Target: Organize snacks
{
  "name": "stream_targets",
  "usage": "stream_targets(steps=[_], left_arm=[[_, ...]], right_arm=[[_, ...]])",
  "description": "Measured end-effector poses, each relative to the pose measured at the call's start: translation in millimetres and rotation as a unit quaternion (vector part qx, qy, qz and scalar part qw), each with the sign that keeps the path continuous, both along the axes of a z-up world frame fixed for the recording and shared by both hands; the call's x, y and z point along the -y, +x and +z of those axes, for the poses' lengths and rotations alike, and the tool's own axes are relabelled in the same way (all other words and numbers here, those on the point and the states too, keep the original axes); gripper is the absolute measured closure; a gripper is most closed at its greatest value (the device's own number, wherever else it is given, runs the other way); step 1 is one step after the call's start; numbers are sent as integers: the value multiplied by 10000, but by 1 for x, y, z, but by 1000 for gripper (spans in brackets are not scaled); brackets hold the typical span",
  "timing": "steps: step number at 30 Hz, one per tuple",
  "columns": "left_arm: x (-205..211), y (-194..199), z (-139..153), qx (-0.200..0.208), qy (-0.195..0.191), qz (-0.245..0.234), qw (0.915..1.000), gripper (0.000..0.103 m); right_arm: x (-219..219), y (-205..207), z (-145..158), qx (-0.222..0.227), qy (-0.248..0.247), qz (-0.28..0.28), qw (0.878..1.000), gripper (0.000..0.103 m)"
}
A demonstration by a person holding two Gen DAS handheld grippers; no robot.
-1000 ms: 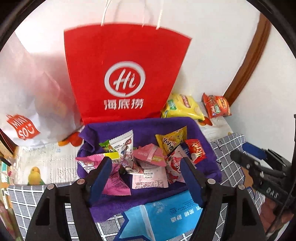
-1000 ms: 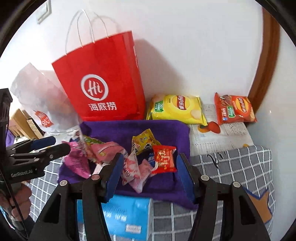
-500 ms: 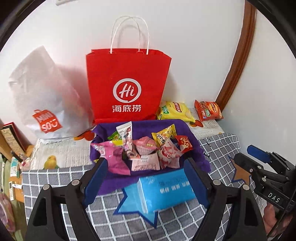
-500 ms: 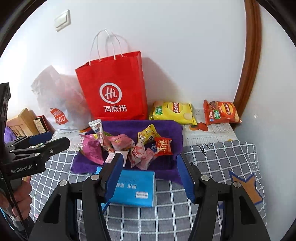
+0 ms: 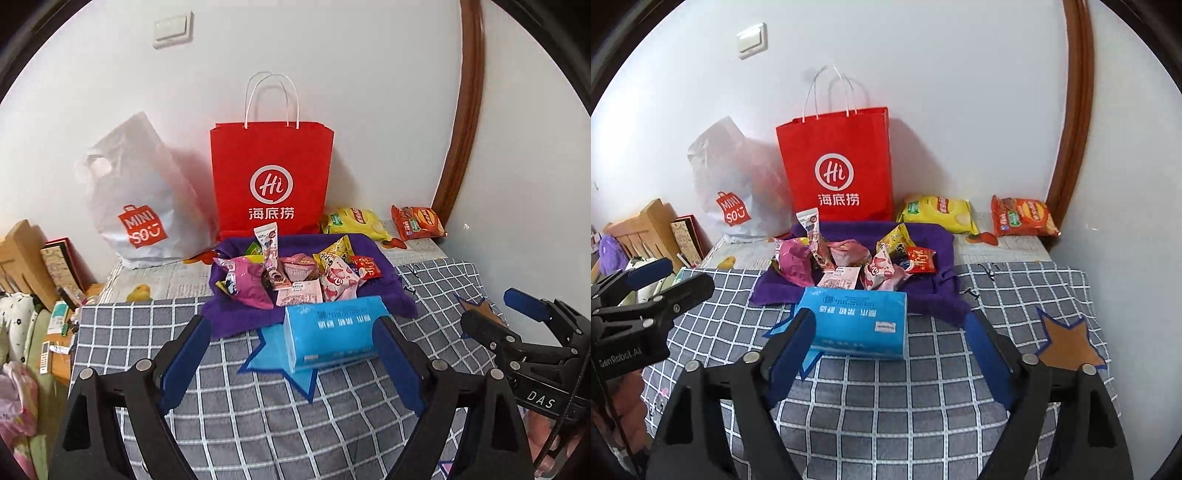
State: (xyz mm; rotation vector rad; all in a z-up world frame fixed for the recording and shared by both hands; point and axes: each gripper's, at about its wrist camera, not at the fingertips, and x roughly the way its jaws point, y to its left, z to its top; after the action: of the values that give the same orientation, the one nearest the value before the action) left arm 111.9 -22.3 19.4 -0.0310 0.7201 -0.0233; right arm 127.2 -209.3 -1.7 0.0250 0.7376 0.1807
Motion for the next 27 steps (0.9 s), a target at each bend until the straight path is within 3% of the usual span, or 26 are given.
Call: stream_targets(steps=[8,13,27], left_arm=[[12,-46,-5,89,49,111,9999,11],[16,-73,2,256,-16,84,9996,10],[24,-94,4,337,-57,-25,9994,7]], right_arm=[[13,-47,3,265,61,-194,9994,9],[23,-66,3,212,27,-296,9993,8],[29,-97,6,362,134,-276,9989,8]])
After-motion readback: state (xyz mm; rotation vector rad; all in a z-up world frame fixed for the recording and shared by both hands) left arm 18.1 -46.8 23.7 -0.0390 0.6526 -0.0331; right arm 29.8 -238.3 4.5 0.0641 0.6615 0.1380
